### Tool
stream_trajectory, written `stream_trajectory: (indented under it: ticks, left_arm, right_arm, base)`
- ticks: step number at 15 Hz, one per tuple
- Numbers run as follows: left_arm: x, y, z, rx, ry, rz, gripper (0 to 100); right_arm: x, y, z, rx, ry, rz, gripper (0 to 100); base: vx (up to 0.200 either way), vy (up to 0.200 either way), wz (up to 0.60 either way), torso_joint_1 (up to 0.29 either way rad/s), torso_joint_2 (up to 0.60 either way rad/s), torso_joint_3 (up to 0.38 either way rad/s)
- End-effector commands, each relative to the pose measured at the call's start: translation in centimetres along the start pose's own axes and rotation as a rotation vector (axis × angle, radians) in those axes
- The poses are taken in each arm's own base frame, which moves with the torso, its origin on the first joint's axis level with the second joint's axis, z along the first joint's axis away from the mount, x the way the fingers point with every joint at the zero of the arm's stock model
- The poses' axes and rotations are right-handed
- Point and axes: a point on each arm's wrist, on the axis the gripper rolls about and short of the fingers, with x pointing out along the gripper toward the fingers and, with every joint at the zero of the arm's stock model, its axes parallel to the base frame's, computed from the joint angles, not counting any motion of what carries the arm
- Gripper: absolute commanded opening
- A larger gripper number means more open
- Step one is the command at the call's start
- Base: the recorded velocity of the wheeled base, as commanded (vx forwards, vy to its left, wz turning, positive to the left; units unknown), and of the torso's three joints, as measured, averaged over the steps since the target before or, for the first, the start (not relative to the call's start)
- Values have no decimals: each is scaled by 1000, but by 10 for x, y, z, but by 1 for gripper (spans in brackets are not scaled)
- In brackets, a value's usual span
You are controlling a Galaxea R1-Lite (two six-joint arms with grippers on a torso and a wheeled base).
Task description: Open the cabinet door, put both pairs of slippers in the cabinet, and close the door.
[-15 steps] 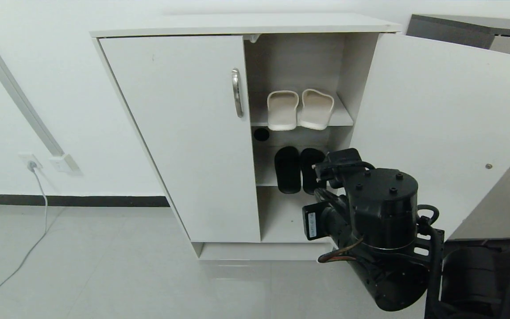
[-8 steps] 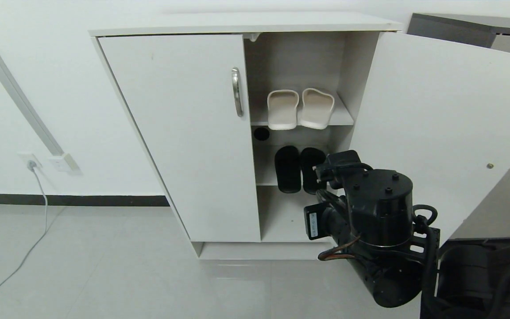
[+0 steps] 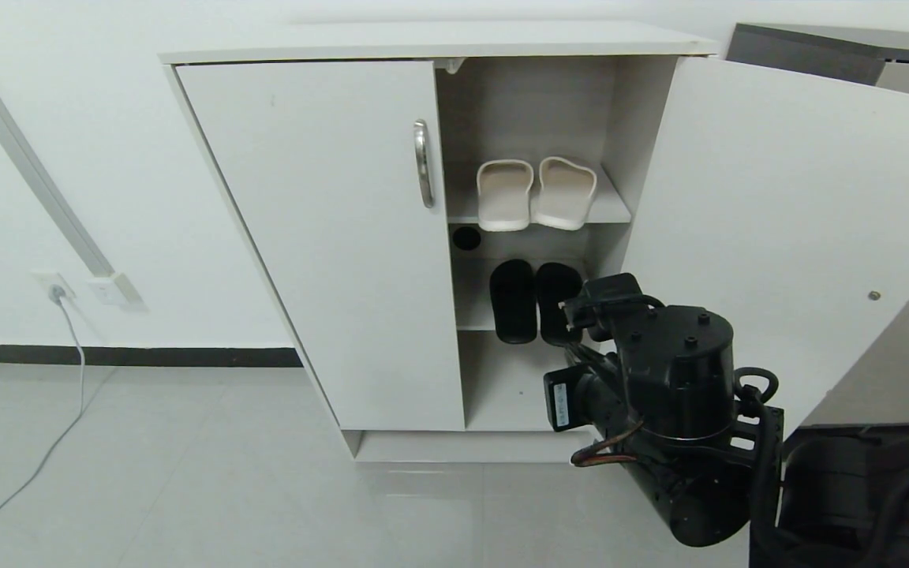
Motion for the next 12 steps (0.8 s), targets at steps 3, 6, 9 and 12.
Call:
stream_trajectory:
  ticks: [3, 6, 9, 12]
  left_arm:
    - [0, 0, 0, 3, -1, -1, 0]
    - [0, 0, 0, 3, -1, -1, 0]
    - [0, 0, 0, 3, -1, -1, 0]
    - [0, 0, 0, 3, 0, -1, 0]
  right_arm:
    - [-1, -2, -7, -15, 21, 21, 0]
    - [0, -3, -7, -15, 20, 16, 0]
    - [2, -2, -7, -18, 20, 17, 0]
    - [1, -1, -8, -14, 15, 18, 0]
  base:
    - [0, 0, 0, 0, 0, 0]
    - [0, 0, 0, 14, -141, -199]
    - [0, 0, 0, 46, -445, -346]
    - [0, 0, 0, 97, -461, -359]
